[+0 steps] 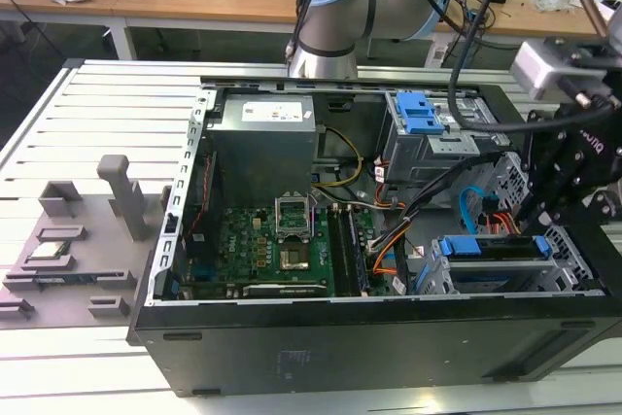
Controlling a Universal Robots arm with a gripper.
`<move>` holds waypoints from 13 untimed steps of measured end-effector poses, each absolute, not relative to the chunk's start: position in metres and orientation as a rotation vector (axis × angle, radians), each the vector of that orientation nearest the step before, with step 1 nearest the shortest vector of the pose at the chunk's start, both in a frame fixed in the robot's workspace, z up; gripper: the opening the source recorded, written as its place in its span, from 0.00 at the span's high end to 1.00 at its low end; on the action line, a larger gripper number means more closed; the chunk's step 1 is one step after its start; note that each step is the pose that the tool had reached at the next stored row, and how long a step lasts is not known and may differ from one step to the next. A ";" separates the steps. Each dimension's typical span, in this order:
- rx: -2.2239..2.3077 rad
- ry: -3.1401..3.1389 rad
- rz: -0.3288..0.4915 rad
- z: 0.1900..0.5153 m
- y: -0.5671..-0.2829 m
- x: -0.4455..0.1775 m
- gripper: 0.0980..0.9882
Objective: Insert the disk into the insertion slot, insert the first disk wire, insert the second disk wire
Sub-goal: 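Insert the first disk wire, then insert the second disk wire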
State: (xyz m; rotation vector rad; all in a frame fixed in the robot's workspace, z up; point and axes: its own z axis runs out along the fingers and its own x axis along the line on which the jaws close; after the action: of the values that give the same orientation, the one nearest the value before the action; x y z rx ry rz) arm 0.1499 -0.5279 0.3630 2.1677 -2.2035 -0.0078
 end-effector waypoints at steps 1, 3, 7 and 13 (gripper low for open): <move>2.168 -2.204 -0.008 0.366 -0.527 0.150 0.84; 2.168 -2.204 -0.008 0.373 -0.525 0.150 0.93; 2.168 -2.204 -0.008 0.385 -0.523 0.150 0.99; 2.168 -2.204 -0.008 0.385 -0.523 0.150 0.99</move>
State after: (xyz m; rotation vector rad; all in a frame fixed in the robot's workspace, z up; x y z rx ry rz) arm 0.1499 -0.5230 0.3849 2.1679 -2.2038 -0.0083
